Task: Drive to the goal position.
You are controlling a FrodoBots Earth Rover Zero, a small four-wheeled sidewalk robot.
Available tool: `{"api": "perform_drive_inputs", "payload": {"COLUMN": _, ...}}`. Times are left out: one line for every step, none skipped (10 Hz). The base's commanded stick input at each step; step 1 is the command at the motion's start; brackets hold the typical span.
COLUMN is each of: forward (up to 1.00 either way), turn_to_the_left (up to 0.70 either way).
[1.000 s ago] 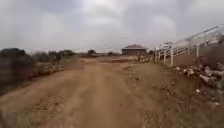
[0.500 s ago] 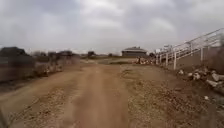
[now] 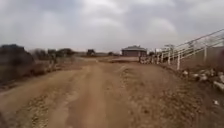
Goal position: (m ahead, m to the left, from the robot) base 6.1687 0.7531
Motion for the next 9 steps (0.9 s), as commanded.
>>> {"api": "perform_drive_inputs", "payload": {"forward": 0.5, "turn_to_the_left": 0.0}}
{"api": "perform_drive_inputs", "payload": {"forward": 0.5, "turn_to_the_left": 0.02}}
{"api": "perform_drive_inputs", "payload": {"forward": 0.5, "turn_to_the_left": 0.06}}
{"api": "perform_drive_inputs", "payload": {"forward": 0.5, "turn_to_the_left": 0.36}}
{"api": "perform_drive_inputs", "payload": {"forward": 0.5, "turn_to_the_left": 0.04}}
{"api": "perform_drive_inputs", "payload": {"forward": 0.5, "turn_to_the_left": 0.0}}
{"api": "perform_drive_inputs", "payload": {"forward": 0.5, "turn_to_the_left": 0.0}}
{"api": "perform_drive_inputs", "payload": {"forward": 0.5, "turn_to_the_left": 0.0}}
{"api": "perform_drive_inputs", "payload": {"forward": 0.5, "turn_to_the_left": 0.0}}
